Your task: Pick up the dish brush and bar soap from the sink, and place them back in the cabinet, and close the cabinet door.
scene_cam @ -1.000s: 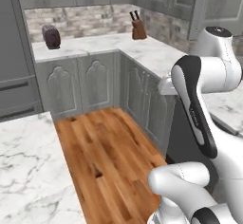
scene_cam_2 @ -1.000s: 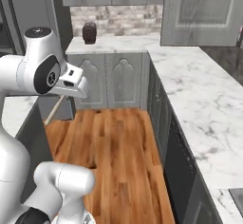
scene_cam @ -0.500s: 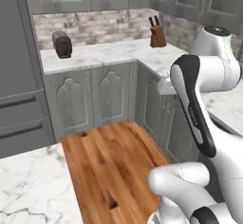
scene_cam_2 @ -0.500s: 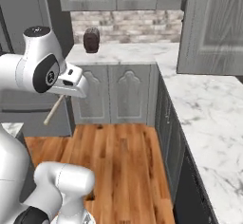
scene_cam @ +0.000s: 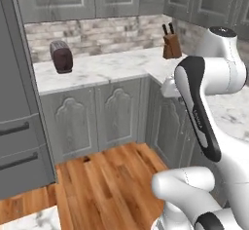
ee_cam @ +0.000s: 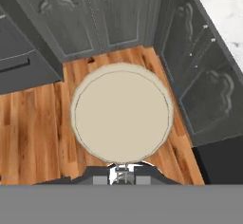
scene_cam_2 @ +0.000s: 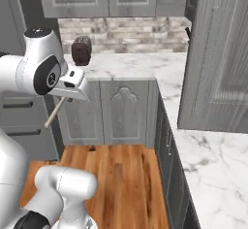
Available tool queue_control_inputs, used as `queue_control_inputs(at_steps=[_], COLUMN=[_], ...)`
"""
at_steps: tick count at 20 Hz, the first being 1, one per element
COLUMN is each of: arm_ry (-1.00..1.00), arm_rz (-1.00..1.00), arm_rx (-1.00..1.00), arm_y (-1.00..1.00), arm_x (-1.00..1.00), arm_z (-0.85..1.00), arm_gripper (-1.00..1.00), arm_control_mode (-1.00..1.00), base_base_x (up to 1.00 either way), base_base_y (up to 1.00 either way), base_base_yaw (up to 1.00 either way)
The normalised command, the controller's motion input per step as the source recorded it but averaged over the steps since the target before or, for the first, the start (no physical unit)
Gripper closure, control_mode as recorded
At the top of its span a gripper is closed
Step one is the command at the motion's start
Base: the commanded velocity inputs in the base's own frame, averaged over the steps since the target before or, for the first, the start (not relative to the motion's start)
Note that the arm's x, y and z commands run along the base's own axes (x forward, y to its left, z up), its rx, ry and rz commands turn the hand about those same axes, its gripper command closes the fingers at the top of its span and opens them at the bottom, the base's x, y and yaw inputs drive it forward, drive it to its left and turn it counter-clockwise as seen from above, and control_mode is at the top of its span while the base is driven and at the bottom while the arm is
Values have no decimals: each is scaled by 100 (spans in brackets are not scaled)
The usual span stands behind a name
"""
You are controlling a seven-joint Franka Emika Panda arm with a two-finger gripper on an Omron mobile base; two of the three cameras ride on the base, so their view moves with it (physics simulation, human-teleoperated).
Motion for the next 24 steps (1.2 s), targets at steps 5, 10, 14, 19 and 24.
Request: queue_control_inputs(at_steps=[5,10,14,19,24], arm_ry=[0,0,0,0,0], arm_rz=[0,0,0,0,0], arm_rx=[0,0,0,0,0], arm_y=[0,0,0,0,0], arm_x=[0,0,0,0,0], arm_z=[0,0,0,0,0], arm_gripper=[100,100,100,100,100], arm_control_mode=[100,100,100,100,100], base_base_x=[100,81,61,34,21], base_base_y=[-19,-8,0,0,-6], base_base_yaw=[0,-21,-52,-58,-49])
